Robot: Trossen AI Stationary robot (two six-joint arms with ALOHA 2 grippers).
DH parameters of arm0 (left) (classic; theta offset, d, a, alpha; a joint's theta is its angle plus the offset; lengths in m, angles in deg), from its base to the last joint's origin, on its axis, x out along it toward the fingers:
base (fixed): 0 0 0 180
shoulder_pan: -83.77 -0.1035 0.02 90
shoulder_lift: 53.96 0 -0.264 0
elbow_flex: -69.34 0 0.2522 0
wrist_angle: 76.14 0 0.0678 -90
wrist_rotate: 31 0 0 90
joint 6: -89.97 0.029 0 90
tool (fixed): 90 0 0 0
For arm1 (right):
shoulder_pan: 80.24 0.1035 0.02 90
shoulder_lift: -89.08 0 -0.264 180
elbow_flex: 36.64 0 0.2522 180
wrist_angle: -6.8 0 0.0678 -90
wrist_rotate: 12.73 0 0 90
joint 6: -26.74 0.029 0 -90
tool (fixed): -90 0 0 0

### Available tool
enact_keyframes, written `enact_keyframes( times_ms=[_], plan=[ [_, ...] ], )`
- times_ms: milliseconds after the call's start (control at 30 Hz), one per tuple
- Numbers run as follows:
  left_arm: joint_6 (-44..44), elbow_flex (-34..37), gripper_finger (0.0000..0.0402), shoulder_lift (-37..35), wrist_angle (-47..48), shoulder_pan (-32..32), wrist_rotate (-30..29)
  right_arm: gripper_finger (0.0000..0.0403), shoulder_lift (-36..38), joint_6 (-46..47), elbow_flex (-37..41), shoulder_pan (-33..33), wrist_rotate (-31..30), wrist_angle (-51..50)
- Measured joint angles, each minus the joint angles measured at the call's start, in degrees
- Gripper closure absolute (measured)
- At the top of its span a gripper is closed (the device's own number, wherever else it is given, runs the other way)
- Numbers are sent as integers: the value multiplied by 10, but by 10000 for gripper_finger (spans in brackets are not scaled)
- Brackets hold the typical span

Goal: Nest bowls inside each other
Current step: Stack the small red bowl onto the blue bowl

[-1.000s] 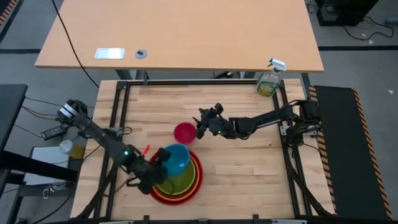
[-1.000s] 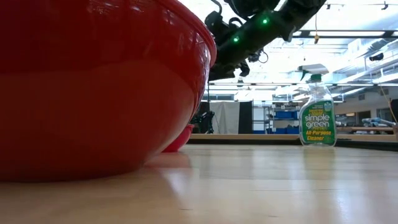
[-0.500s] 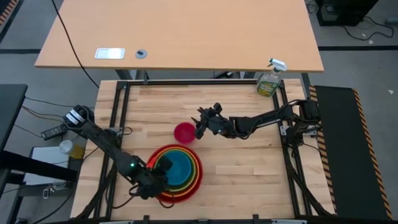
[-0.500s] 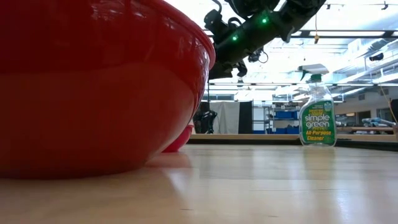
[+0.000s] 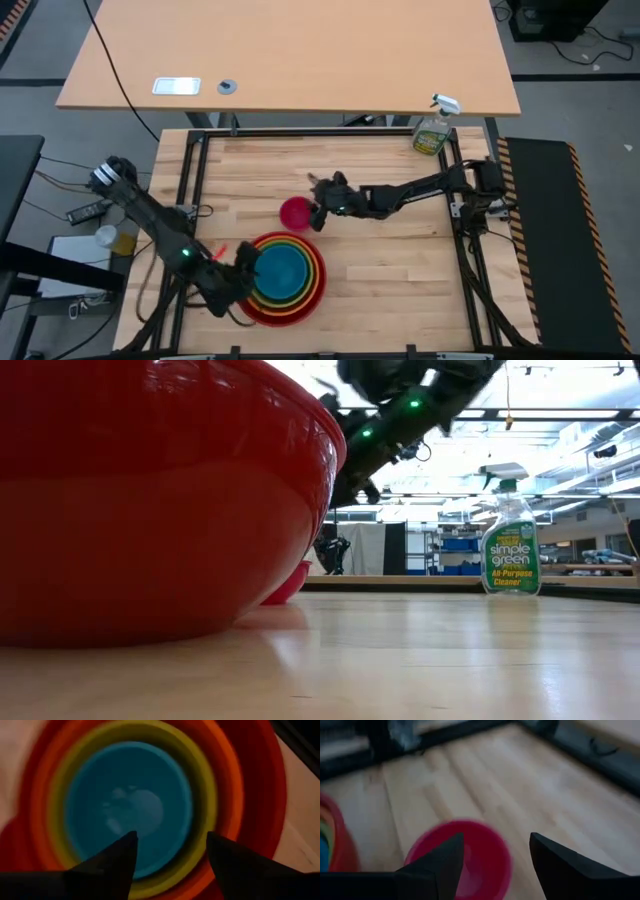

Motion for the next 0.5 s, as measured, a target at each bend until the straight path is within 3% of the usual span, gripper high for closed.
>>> enact_keyframes(
  times_ms=[100,267,500],
  plan=[
    [-25,35,168,-63,2,2,-23,171,-37,-15,-68,0,27,-76],
    [-68,92,182,-167,-26,4,-40,171,-118,-33,-216,-17,126,-208],
    [-141,121,195,-269,-28,5,-80,171,-245,-65,-418,-25,148,-444]
  ],
)
